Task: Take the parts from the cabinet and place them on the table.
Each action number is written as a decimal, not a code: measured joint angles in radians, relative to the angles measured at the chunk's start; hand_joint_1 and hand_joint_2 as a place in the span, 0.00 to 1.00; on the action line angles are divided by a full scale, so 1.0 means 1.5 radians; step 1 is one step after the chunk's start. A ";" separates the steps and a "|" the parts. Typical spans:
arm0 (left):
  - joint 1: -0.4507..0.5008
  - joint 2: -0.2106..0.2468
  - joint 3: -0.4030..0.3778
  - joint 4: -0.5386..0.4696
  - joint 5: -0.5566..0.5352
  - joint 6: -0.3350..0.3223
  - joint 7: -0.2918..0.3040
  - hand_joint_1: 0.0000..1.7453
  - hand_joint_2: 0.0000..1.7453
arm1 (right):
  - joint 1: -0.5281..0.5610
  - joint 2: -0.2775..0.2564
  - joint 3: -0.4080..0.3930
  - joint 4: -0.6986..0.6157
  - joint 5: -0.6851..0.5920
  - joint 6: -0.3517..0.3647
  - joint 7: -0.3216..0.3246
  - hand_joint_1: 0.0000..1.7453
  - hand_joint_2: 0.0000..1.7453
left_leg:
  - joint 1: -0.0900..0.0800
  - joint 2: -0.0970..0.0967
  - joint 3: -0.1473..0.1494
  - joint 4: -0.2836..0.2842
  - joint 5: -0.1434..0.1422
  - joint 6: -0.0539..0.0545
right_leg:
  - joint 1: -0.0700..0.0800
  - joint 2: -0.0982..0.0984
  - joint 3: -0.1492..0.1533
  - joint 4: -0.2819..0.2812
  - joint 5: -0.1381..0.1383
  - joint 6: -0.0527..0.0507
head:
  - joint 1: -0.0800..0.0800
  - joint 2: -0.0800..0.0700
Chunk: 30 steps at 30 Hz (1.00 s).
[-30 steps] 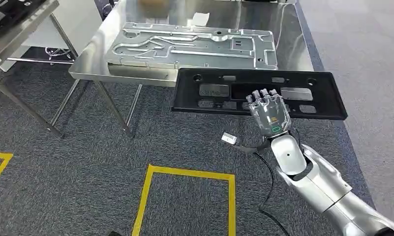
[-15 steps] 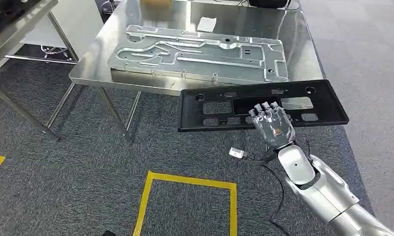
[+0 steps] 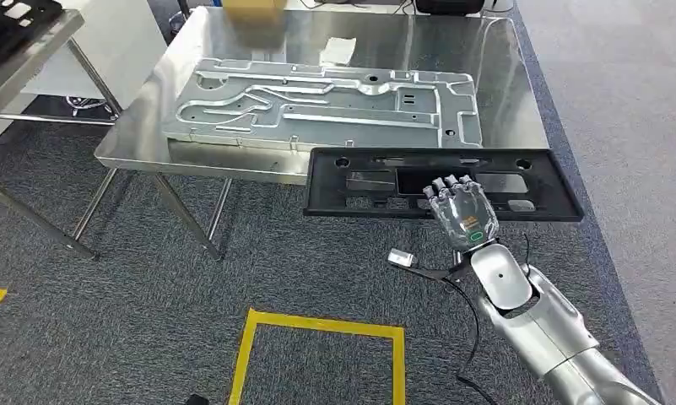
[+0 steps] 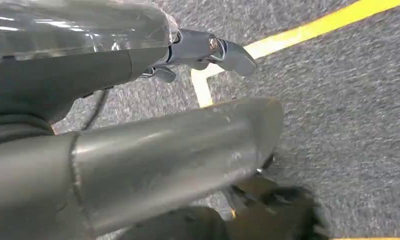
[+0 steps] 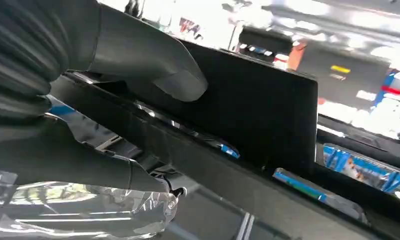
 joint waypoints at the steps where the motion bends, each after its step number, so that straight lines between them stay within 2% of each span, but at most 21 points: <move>1: 0.000 0.000 0.000 0.000 -0.002 -0.001 0.001 0.00 0.00 | 0.001 0.006 -0.003 0.005 0.000 0.000 -0.008 1.00 1.00 | 0.000 0.000 -0.023 0.024 -0.018 0.000 | 0.001 0.001 0.007 0.000 -0.006 -0.001 | -0.001 0.000; 2: 0.001 0.000 -0.001 0.000 -0.004 -0.002 0.003 0.00 0.00 | 0.000 0.014 -0.006 0.014 0.000 0.000 -0.018 1.00 1.00 | 0.000 0.000 -0.034 0.022 -0.017 0.001 | 0.002 0.003 0.016 0.000 -0.012 0.000 | 0.000 0.000; 3: 0.001 0.000 -0.001 0.000 -0.005 -0.003 0.004 0.00 0.00 | -0.002 0.022 -0.010 0.022 0.000 -0.001 -0.024 1.00 1.00 | -0.001 0.000 -0.032 -0.005 -0.001 0.004 | 0.003 0.004 0.026 0.000 -0.019 0.000 | -0.001 0.000; 5: -0.001 0.001 -0.002 0.000 -0.005 -0.004 0.004 0.00 0.00 | -0.008 0.053 -0.028 0.044 -0.021 -0.001 -0.047 1.00 1.00 | -0.002 0.000 -0.006 -0.108 0.075 0.010 | 0.005 0.005 0.046 0.000 -0.034 0.001 | -0.001 0.000; 6: -0.001 0.002 -0.002 0.000 -0.004 -0.005 0.005 0.00 0.00 | -0.009 0.074 -0.044 0.051 -0.068 0.018 -0.076 1.00 1.00 | -0.005 0.001 0.006 -0.170 0.141 0.017 | 0.006 0.005 0.052 -0.001 -0.043 0.002 | -0.001 0.000; 7: -0.001 0.003 -0.002 0.000 0.000 -0.006 0.005 0.00 0.00 | -0.010 0.099 -0.063 0.055 -0.132 0.042 -0.107 1.00 1.00 | -0.008 0.001 0.004 -0.180 0.144 0.018 | 0.009 0.009 0.059 0.004 -0.049 0.006 | 0.000 0.000; 9: -0.003 0.004 -0.002 0.000 0.001 -0.006 0.005 0.00 0.00 | -0.006 0.137 -0.092 0.046 -0.250 0.094 -0.146 1.00 1.00 | -0.010 0.001 0.011 -0.184 0.141 0.022 | 0.008 0.010 0.061 0.006 -0.052 0.016 | -0.001 0.000; 12: -0.004 0.003 -0.002 0.000 0.002 -0.005 0.007 0.00 0.00 | -0.003 0.174 -0.098 -0.003 -0.268 0.123 -0.139 1.00 1.00 | -0.006 0.000 0.032 -0.196 0.138 0.030 | 0.006 0.007 0.056 0.030 -0.058 0.023 | 0.000 0.000; 13: -0.004 0.004 -0.002 0.000 0.002 -0.006 0.008 0.00 0.00 | -0.009 0.180 -0.097 -0.015 -0.270 0.142 -0.132 1.00 1.00 | -0.004 0.000 0.037 -0.198 0.134 0.035 | 0.006 0.006 0.032 0.070 -0.067 0.027 | 0.005 0.000; 16: -0.006 0.004 -0.002 0.000 0.001 -0.006 0.010 0.00 0.00 | -0.026 0.194 -0.085 -0.042 -0.256 0.178 -0.108 1.00 1.00 | -0.004 -0.010 0.050 -0.198 0.120 0.036 | 0.000 0.004 -0.054 0.191 -0.125 0.038 | 0.004 0.000; 17: -0.006 0.004 -0.002 0.000 0.001 -0.006 0.012 0.00 0.00 | -0.032 0.196 -0.079 -0.048 -0.248 0.183 -0.101 1.00 1.00 | -0.004 -0.016 0.057 -0.198 0.114 0.035 | -0.001 0.003 -0.069 0.197 -0.130 0.039 | 0.005 0.000; 18: -0.005 0.004 -0.002 0.000 0.001 -0.006 0.012 0.00 0.00 | -0.036 0.196 -0.078 -0.051 -0.246 0.185 -0.098 1.00 1.00 | -0.003 -0.023 0.065 -0.198 0.108 0.033 | -0.002 0.003 -0.070 0.177 -0.114 0.039 | 0.005 0.000; 19: -0.003 0.004 -0.002 0.000 0.001 -0.006 0.012 0.00 0.00 | -0.040 0.198 -0.077 -0.054 -0.244 0.186 -0.095 1.00 1.00 | -0.003 -0.030 0.075 -0.198 0.101 0.031 | -0.002 0.004 -0.061 0.134 -0.079 0.037 | 0.005 0.000; 20: -0.003 0.004 -0.002 0.000 0.001 -0.006 0.013 0.00 0.00 | -0.044 0.198 -0.075 -0.058 -0.242 0.187 -0.094 1.00 1.00 | -0.003 -0.036 0.085 -0.198 0.095 0.029 | -0.002 0.009 -0.046 0.077 -0.032 0.033 | 0.005 0.000; 21: -0.003 0.004 -0.002 0.000 0.000 -0.006 0.013 0.00 0.00 | -0.046 0.198 -0.074 -0.060 -0.242 0.187 -0.094 1.00 1.00 | -0.003 -0.040 0.090 -0.198 0.088 0.028 | -0.002 0.025 -0.037 0.025 0.022 0.030 | 0.005 0.000; 22: -0.004 0.003 -0.002 0.001 0.000 -0.006 0.013 0.00 0.00 | -0.047 0.198 -0.074 -0.060 -0.242 0.187 -0.094 1.00 1.00 | -0.003 -0.045 0.094 -0.195 0.083 0.024 | 0.000 0.038 -0.039 0.011 0.025 0.027 | 0.003 0.000; 24: -0.005 0.003 -0.002 0.001 0.000 -0.006 0.013 0.00 0.00 | -0.050 0.201 -0.069 -0.064 -0.242 0.191 -0.094 1.00 1.00 | 0.001 -0.058 0.092 -0.199 0.079 0.014 | 0.006 0.027 -0.034 0.007 0.024 0.018 | 0.003 0.000; 26: -0.004 0.003 -0.002 0.001 0.000 -0.008 0.013 0.00 0.00 | -0.061 0.205 -0.066 -0.066 -0.245 0.202 -0.093 1.00 1.00 | -0.001 -0.058 0.098 -0.198 0.076 0.006 | 0.003 0.018 -0.021 0.000 0.017 0.008 | 0.002 0.000; 27: -0.004 0.005 -0.002 0.001 0.001 -0.008 0.012 0.00 0.00 | -0.068 0.207 -0.066 -0.066 -0.249 0.209 -0.092 1.00 1.00 | -0.001 -0.041 0.092 -0.182 0.071 0.005 | 0.002 0.016 -0.011 -0.005 0.015 0.005 | 0.003 0.000; 28: -0.007 0.003 -0.003 0.001 0.001 -0.010 0.011 0.00 0.00 | -0.076 0.207 -0.065 -0.066 -0.254 0.215 -0.093 1.00 1.00 | -0.003 -0.021 0.074 -0.146 0.067 0.003 | 0.001 0.012 -0.004 -0.007 0.010 -0.002 | -0.005 0.000; 30: -0.008 0.003 -0.003 0.001 0.001 -0.011 0.012 0.00 0.00 | -0.086 0.208 -0.065 -0.064 -0.263 0.228 -0.093 1.00 1.00 | 0.001 -0.005 0.008 -0.040 0.035 -0.006 | 0.002 0.005 0.009 -0.007 -0.002 -0.006 | -0.005 0.000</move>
